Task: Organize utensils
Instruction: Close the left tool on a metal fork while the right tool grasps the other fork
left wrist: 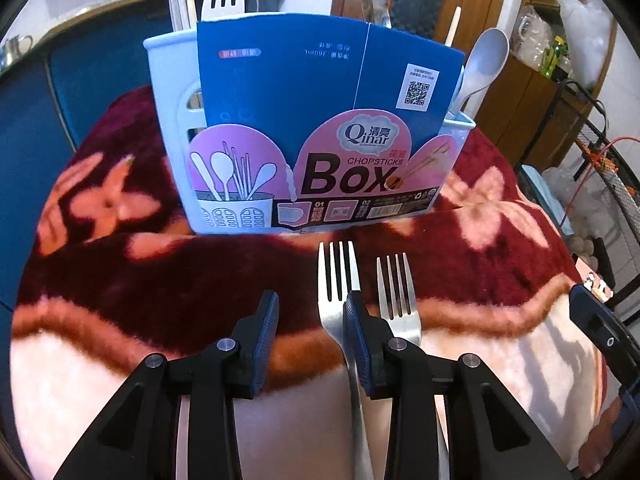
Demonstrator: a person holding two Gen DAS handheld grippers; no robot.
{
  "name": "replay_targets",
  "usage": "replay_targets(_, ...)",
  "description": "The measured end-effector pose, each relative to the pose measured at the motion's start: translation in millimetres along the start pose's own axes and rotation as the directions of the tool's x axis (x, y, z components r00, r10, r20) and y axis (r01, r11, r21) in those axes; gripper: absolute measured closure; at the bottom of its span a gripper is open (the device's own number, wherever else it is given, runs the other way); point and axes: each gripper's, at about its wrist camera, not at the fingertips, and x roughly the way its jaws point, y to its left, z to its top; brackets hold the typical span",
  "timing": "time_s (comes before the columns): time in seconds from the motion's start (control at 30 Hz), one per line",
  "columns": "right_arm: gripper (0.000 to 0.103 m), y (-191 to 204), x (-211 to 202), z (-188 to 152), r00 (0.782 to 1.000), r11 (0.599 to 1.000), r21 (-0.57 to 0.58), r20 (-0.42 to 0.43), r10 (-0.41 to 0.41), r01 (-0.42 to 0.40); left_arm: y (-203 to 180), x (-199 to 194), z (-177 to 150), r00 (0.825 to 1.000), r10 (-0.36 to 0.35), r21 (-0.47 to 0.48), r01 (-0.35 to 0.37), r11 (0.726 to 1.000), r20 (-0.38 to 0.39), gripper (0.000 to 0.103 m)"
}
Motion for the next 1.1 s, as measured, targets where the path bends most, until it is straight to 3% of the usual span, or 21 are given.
replay_targets(0.37,0.057,1.3,4.7,-1.1,1.0,1.0,0.0,-0.01,0.0,0.0,-13.0,9.7,6.8,1.0,-0.007,0.068,0.006,0.998,0.012,0.068)
replay_targets(0.5,0.058,1.2,5.5,-2.0,1.0,1.0,0.002,-0.012,0.001,-0.001,-13.1,8.2,6.4,0.999,-0.033,0.055,0.032,0.998,0.013,0.079)
replay_targets(0.77,0.057,1.4,5.9,-2.2,1.0,1.0,0.0,-0.012,-0.001,0.001,-7.8,0.4,-0.8,0.998,-0.061,0.007,0.061,0.998,0.033,0.08)
replay_targets(0.87,0.057,1.8,6.3,-2.7,1.0,1.0,-0.002,-0.014,0.0,0.0,-2.9,-7.1,-4.8,0.998,-0.035,-0.014,0.036,0.999,0.059,0.08)
replay_targets(1.0,0.057,5.2,8.4,-3.9,1.0,1.0,-0.017,-0.019,0.001,-0.001,9.9,-15.9,-11.3,0.995,0.051,-0.039,-0.048,0.998,0.086,0.08)
replay_targets(1.1,0.057,10.8,10.4,-2.9,1.0,0.999,-0.033,-0.026,0.004,-0.005,21.1,-20.0,-14.2,0.995,0.059,-0.066,-0.054,0.996,0.083,0.079)
